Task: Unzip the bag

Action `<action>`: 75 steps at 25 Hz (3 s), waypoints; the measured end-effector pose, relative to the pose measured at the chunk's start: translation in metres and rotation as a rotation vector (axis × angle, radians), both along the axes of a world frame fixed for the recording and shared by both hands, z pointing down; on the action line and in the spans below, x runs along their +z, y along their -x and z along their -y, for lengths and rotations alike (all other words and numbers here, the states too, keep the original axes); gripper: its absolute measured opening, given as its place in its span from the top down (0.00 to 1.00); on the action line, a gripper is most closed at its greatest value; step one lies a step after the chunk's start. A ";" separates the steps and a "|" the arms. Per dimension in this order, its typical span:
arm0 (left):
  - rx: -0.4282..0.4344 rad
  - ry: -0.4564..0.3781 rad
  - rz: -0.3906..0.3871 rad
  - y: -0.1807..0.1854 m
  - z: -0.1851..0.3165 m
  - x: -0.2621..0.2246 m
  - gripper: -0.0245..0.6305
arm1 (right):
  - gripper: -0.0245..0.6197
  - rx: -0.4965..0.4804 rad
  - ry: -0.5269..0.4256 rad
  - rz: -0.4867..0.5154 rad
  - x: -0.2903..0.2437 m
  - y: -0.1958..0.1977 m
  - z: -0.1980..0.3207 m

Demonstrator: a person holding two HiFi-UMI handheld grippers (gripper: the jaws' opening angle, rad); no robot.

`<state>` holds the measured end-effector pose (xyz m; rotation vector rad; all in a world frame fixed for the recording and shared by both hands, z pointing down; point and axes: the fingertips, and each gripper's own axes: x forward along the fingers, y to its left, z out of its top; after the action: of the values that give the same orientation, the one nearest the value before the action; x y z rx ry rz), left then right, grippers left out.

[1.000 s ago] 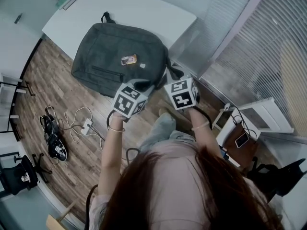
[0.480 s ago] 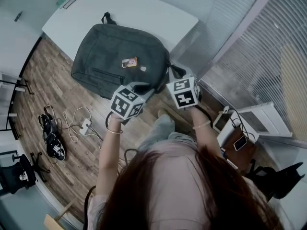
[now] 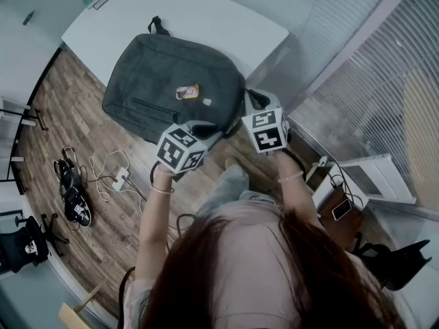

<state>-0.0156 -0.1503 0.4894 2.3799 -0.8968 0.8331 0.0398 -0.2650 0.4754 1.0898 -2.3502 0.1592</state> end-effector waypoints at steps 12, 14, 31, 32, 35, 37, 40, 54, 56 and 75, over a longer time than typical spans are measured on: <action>0.029 0.035 -0.021 -0.002 -0.001 0.001 0.88 | 0.94 -0.060 -0.016 -0.029 -0.003 0.005 0.022; 0.035 0.040 -0.026 -0.002 -0.001 0.000 0.88 | 0.94 -0.071 -0.011 -0.029 -0.002 0.006 0.026; 0.055 0.052 -0.041 -0.001 0.000 -0.001 0.88 | 0.93 -0.187 0.002 -0.010 -0.002 0.017 0.055; 0.056 0.055 -0.043 -0.002 0.000 -0.001 0.88 | 0.93 -0.189 -0.001 -0.012 -0.003 0.018 0.057; 0.060 0.058 -0.043 -0.002 0.000 -0.002 0.88 | 0.93 -0.199 -0.010 -0.021 -0.006 0.023 0.064; 0.060 0.056 -0.043 -0.002 0.000 -0.002 0.88 | 0.93 -0.212 -0.015 -0.030 -0.007 0.026 0.068; 0.061 0.059 -0.045 -0.002 0.000 -0.001 0.88 | 0.93 -0.233 -0.020 -0.038 -0.007 0.030 0.074; 0.070 0.072 -0.060 -0.002 0.000 -0.002 0.88 | 0.94 -0.328 -0.054 -0.033 -0.007 0.046 0.097; 0.071 0.067 -0.060 -0.002 0.000 -0.004 0.88 | 0.94 -0.342 -0.044 -0.022 -0.010 0.049 0.098; 0.084 0.068 -0.058 -0.002 0.000 0.001 0.89 | 0.94 -0.480 -0.050 0.017 -0.003 0.075 0.123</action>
<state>-0.0135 -0.1508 0.4904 2.3833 -0.7387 0.8089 -0.0350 -0.3884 0.4723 0.5194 -2.5660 -0.0670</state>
